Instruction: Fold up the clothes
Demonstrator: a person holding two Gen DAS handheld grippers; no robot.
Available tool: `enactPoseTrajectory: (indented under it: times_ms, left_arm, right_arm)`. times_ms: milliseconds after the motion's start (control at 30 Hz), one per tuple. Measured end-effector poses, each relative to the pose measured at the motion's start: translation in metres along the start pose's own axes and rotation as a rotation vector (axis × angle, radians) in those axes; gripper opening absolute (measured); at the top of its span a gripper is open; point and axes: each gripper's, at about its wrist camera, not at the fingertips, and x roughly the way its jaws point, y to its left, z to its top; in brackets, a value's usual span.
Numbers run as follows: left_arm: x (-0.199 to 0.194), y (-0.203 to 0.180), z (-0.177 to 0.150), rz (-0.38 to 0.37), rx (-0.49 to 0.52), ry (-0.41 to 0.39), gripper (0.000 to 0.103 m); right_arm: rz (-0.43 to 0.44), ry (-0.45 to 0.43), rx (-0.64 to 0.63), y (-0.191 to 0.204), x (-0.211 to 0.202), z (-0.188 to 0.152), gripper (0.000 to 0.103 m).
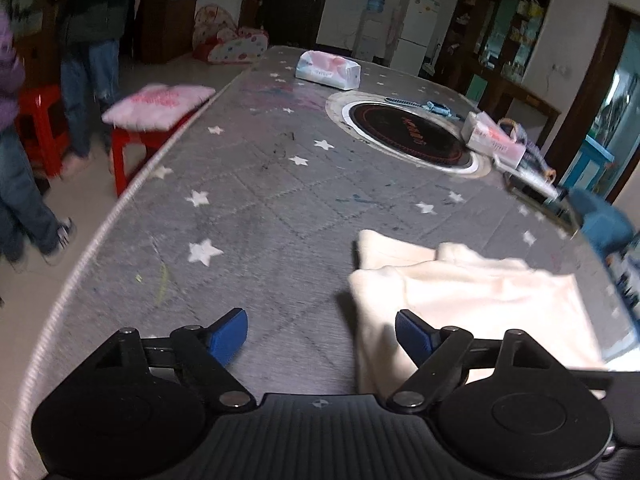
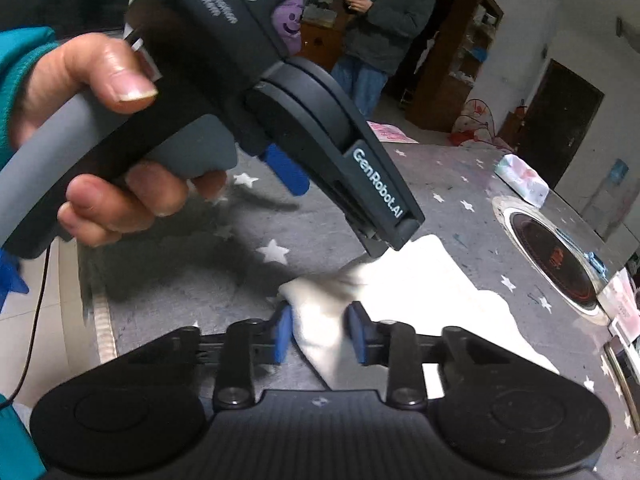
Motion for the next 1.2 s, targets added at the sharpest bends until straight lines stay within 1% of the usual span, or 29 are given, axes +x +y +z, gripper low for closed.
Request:
enactPoseTrajectory:
  times_ms: [67, 100, 267, 333, 367, 400, 433, 500, 533, 600, 667, 733, 767, 800, 900, 1000, 1067, 1133, 1167, 1200]
  left_arm:
    - [0.000, 0.001, 0.002, -0.039, -0.054, 0.014, 0.084]
    - [0.001, 0.002, 0.003, -0.061, -0.080, 0.021, 0.084]
    - [0.010, -0.001, 0.006, -0.155, -0.184, 0.077, 0.082]
    - [0.016, -0.002, 0.006, -0.179, -0.217, 0.096, 0.081]
    - [0.018, -0.003, 0.005, -0.189, -0.232, 0.105, 0.077]
    - [0.021, -0.004, 0.005, -0.199, -0.248, 0.114, 0.069]
    - [0.024, -0.003, 0.004, -0.210, -0.263, 0.121, 0.064]
    - [0.028, -0.002, 0.004, -0.231, -0.293, 0.134, 0.044]
    - [0.031, -0.001, 0.003, -0.243, -0.312, 0.141, 0.040]
    - [0.035, 0.000, 0.002, -0.260, -0.338, 0.149, 0.026]
    - [0.035, -0.001, 0.000, -0.248, -0.325, 0.145, 0.022]
    - [0.035, -0.003, 0.000, -0.241, -0.310, 0.140, 0.021]
    - [0.035, -0.004, 0.000, -0.238, -0.305, 0.139, 0.021]
    - [0.035, -0.005, 0.000, -0.235, -0.301, 0.137, 0.020]
    - [0.035, -0.007, 0.000, -0.227, -0.287, 0.133, 0.020]
    - [0.034, -0.010, 0.000, -0.216, -0.272, 0.125, 0.021]
    - [0.034, -0.011, 0.000, -0.211, -0.267, 0.122, 0.021]
    - [0.034, -0.012, 0.000, -0.208, -0.263, 0.122, 0.021]
    - [0.034, -0.012, 0.000, -0.207, -0.261, 0.122, 0.021]
    - [0.034, -0.012, 0.000, -0.206, -0.258, 0.121, 0.021]
  right_arm:
    - [0.018, -0.021, 0.050, -0.010, -0.006, 0.000, 0.017]
    - [0.027, -0.031, 0.075, -0.014, -0.009, 0.000, 0.016]
    - [0.071, -0.084, 0.200, -0.039, -0.023, 0.001, 0.014]
    - [0.085, -0.102, 0.240, -0.047, -0.029, 0.001, 0.014]
    - [0.089, -0.107, 0.250, -0.049, -0.031, 0.000, 0.014]
    - [0.092, -0.114, 0.261, -0.052, -0.034, 0.000, 0.014]
    - [0.095, -0.121, 0.271, -0.053, -0.038, -0.001, 0.013]
    - [0.099, -0.127, 0.276, -0.054, -0.040, -0.002, 0.013]
    - [0.104, -0.129, 0.280, -0.054, -0.042, -0.003, 0.013]
    - [0.109, -0.129, 0.283, -0.053, -0.042, -0.005, 0.013]
    - [0.116, -0.125, 0.289, -0.050, -0.043, -0.008, 0.014]
    - [0.120, -0.123, 0.299, -0.050, -0.044, -0.012, 0.018]
    - [0.119, -0.122, 0.307, -0.051, -0.046, -0.014, 0.022]
    - [0.113, -0.124, 0.318, -0.053, -0.050, -0.018, 0.025]
    - [0.093, -0.125, 0.362, -0.062, -0.063, -0.029, 0.026]
    - [0.016, -0.113, 0.407, -0.084, -0.072, -0.044, 0.027]
    - [-0.032, -0.092, 0.476, -0.103, -0.076, -0.057, 0.028]
    - [-0.117, -0.067, 0.529, -0.122, -0.078, -0.071, 0.028]
    - [-0.151, -0.058, 0.552, -0.131, -0.079, -0.077, 0.030]
    - [-0.185, -0.049, 0.578, -0.139, -0.081, -0.085, 0.034]
